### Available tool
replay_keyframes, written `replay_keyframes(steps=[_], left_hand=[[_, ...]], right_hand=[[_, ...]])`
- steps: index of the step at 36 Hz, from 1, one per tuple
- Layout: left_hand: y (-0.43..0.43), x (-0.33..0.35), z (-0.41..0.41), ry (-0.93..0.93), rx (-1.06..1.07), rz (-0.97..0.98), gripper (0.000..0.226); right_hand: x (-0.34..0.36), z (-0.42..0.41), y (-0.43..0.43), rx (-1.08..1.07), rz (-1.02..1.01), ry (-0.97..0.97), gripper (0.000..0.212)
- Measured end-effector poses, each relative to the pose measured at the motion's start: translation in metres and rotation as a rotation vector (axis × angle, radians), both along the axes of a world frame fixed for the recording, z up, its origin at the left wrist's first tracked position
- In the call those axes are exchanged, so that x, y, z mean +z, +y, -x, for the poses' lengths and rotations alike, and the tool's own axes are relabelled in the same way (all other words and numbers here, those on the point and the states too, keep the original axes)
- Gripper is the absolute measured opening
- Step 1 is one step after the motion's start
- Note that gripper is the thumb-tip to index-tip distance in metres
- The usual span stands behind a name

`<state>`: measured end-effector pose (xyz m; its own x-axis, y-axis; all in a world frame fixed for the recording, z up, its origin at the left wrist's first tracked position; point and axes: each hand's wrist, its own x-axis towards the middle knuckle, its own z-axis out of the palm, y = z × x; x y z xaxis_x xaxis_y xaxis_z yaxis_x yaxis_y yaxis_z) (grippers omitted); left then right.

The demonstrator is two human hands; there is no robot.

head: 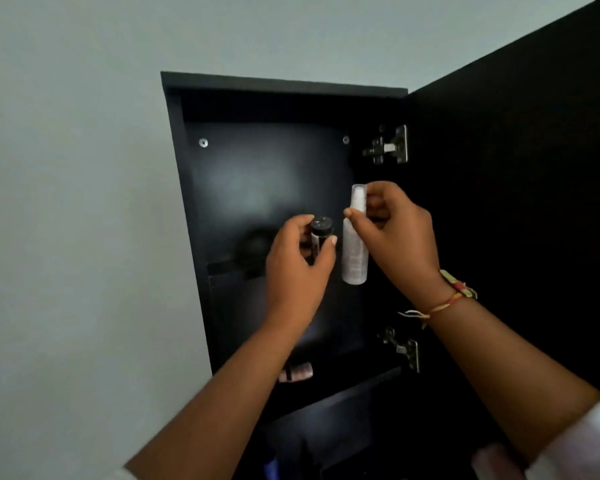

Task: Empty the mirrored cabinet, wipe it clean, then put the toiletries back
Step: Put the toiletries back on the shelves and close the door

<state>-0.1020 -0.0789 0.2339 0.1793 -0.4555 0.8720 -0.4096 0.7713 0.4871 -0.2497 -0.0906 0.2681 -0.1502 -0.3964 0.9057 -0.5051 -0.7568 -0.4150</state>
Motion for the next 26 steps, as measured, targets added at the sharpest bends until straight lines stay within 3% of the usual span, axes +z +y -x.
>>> replay_keyframes(steps=[8, 19, 26], left_hand=[[-0.033, 0.066, -0.008, -0.037, 0.111, -0.075, 0.032], [-0.083, 0.068, -0.023, 0.017, 0.146, -0.337, 0.030], [-0.094, 0.064, -0.018, -0.025, 0.181, -0.383, 0.034]], right_hand=[[0.061, -0.001, -0.035, -0.049, 0.027, -0.006, 0.028], [0.066, -0.001, -0.095, -0.047, -0.140, 0.037, 0.028], [0.059, -0.004, -0.118, -0.024, -0.211, 0.010, 0.031]])
